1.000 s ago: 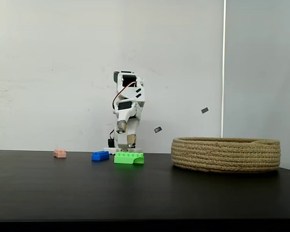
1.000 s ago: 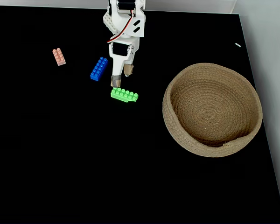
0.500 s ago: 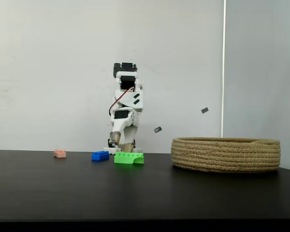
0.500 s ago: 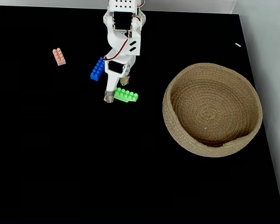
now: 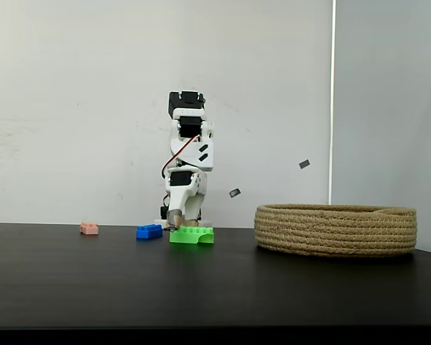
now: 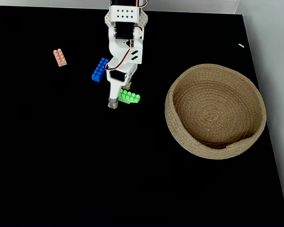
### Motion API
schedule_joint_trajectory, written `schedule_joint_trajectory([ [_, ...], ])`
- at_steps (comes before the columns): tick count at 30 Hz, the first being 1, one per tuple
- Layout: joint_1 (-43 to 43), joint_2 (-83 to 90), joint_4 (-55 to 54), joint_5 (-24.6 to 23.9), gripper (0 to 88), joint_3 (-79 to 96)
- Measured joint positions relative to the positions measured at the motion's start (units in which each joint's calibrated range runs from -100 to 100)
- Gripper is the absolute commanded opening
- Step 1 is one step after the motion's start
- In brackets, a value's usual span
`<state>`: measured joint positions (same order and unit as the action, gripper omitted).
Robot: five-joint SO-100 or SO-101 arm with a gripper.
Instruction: Place the lego blocks in the tray
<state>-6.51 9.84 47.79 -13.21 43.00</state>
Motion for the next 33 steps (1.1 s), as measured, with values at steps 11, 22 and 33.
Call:
schedule_joint_trajectory([
  [11, 1.1, 2.9, -3.5, 3.0, 0.1, 1.9],
  [22, 8.1, 13.3, 8.5, -1.1, 0.1, -13.3],
  [33, 26.1, 10.8, -4.1, -7.2, 0.2, -17.4],
])
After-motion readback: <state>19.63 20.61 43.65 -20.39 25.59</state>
